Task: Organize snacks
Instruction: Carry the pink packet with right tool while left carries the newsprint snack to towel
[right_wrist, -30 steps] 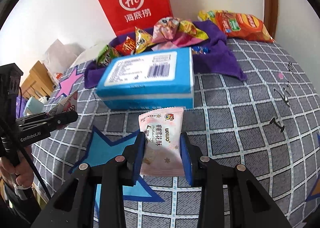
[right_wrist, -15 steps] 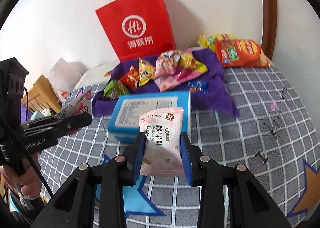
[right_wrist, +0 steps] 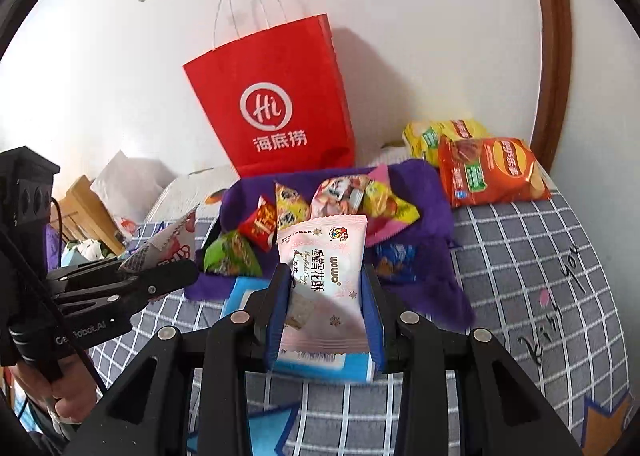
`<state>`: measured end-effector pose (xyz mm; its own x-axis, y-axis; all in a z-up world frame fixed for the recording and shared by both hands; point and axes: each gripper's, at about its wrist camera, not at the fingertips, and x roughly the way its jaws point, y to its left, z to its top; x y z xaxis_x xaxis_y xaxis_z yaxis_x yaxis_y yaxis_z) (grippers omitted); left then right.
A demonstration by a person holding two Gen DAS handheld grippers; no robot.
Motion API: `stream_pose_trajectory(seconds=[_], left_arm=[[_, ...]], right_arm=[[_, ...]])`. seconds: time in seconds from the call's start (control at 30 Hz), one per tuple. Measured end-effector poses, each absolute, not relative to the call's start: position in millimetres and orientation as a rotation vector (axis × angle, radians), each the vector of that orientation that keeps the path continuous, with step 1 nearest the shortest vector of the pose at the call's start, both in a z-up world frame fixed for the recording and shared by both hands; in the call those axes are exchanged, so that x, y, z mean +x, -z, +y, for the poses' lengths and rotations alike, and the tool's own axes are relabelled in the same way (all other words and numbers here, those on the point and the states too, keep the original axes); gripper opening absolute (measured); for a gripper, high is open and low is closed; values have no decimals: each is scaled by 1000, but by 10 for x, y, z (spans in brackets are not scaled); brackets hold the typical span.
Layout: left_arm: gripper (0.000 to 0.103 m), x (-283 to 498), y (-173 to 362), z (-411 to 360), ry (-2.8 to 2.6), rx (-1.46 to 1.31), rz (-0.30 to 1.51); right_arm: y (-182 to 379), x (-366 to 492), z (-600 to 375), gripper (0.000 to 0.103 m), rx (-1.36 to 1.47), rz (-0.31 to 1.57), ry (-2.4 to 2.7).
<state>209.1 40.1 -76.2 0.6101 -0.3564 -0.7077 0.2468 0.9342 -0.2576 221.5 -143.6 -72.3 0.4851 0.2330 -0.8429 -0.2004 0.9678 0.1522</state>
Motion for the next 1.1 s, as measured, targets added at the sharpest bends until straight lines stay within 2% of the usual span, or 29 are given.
stream_pose_trajectory(seconds=[0.67, 1.1], left_arm=[[22, 2762, 712, 492, 322, -168, 823], [22, 3111, 920, 647, 261, -197, 846]], right_arm=[[789, 3110, -1255, 35, 63, 1046, -268], [1016, 3453, -1080, 35, 44, 1047, -302]])
